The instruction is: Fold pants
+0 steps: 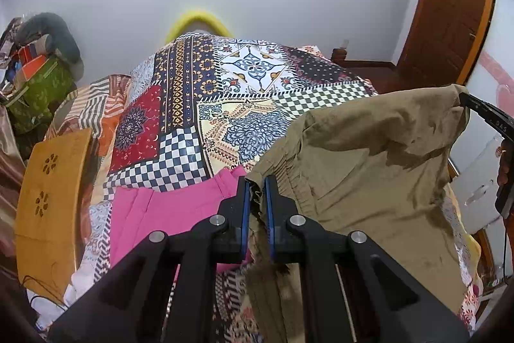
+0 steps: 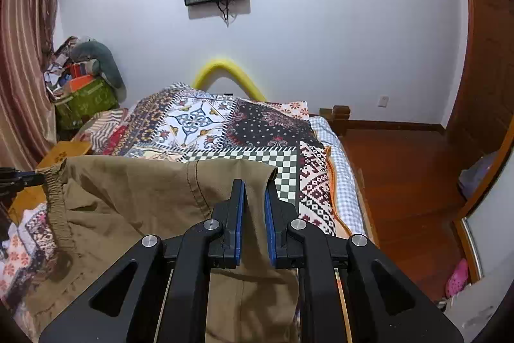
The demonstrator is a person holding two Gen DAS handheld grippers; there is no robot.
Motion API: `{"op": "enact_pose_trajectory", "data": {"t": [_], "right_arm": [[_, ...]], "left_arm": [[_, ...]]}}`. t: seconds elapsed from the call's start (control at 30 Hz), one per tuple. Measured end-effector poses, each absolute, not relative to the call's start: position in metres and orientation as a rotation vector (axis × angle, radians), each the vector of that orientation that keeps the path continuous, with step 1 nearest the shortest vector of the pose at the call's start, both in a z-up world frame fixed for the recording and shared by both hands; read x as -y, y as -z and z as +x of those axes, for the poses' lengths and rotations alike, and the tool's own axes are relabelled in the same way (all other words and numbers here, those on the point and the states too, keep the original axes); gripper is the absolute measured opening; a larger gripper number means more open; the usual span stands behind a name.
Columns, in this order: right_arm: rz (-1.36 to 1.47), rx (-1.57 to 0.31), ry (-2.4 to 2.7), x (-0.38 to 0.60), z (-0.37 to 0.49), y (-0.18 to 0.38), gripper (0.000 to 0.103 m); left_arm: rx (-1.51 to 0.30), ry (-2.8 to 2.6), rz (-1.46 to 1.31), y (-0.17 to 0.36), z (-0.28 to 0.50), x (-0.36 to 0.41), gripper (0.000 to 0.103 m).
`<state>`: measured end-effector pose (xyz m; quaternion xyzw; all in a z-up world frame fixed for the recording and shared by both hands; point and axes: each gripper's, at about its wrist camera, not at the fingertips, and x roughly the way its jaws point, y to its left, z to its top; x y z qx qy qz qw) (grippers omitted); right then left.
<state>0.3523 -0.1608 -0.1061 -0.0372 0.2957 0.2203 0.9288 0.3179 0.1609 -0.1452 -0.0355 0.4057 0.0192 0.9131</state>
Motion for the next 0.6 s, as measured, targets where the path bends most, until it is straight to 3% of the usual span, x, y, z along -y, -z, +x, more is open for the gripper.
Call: {"op": "enact_pose_trajectory", "data": {"t": [0.6], "right_arm": [[-0.054, -0.608, -0.451, 0.189, 0.259, 0.106, 0.010]], "left_arm": [[-0.832, 0.000, -0.070, 0.140, 0.212, -0.128, 0.007]]}}
